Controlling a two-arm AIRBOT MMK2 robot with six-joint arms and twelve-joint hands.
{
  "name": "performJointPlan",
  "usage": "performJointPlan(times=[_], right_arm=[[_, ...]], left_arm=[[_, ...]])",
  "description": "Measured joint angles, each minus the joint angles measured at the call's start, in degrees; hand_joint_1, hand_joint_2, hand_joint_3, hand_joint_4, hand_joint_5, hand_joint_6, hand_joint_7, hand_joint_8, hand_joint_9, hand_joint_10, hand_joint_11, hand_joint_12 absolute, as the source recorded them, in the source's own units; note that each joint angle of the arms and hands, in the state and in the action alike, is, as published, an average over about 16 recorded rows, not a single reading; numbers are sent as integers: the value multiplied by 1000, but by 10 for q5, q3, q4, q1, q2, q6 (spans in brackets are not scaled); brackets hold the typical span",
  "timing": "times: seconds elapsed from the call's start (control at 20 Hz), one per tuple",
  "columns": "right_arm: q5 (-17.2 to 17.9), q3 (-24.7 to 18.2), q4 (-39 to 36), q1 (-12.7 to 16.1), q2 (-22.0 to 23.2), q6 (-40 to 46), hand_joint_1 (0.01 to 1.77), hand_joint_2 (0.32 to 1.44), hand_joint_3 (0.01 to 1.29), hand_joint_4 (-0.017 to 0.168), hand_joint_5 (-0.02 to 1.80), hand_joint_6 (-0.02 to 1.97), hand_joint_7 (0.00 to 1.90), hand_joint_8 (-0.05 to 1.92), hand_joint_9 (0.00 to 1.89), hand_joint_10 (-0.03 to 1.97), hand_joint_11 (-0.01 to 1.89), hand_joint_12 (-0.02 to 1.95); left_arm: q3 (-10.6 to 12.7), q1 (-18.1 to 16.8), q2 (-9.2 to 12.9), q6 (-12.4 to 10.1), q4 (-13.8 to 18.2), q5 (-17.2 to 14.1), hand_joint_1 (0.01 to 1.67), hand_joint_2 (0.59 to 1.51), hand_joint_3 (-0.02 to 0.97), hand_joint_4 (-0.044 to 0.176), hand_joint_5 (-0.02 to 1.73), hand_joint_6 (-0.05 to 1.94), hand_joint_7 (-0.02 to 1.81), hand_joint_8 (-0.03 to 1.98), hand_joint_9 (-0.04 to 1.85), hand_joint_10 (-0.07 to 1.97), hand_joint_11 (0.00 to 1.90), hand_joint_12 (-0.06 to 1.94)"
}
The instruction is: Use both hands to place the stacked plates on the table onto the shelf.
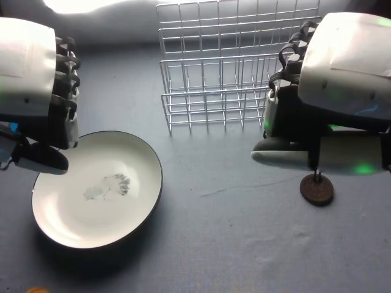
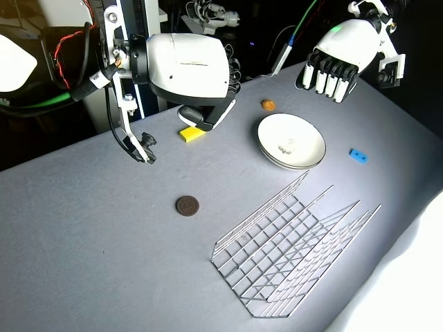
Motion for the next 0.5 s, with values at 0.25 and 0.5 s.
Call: performJointPlan(times=[0.25, 0.5], right_arm=[[-1, 0, 14, 0, 0, -24, 97, 1190, 42, 7, 357, 419, 399, 396, 431, 408, 536, 327], [7, 2, 18, -1, -1, -45, 185, 1143, 30, -3, 157, 170, 180, 153, 196, 158, 260, 99]], left_arm=[[5, 2, -1, 3, 13, -10, 85, 1134, 66, 8, 262, 326, 283, 335, 352, 314, 309, 317], [19, 8, -5, 10, 28, -27, 26, 1127, 47, -6, 85, 89, 96, 97, 138, 91, 118, 85]])
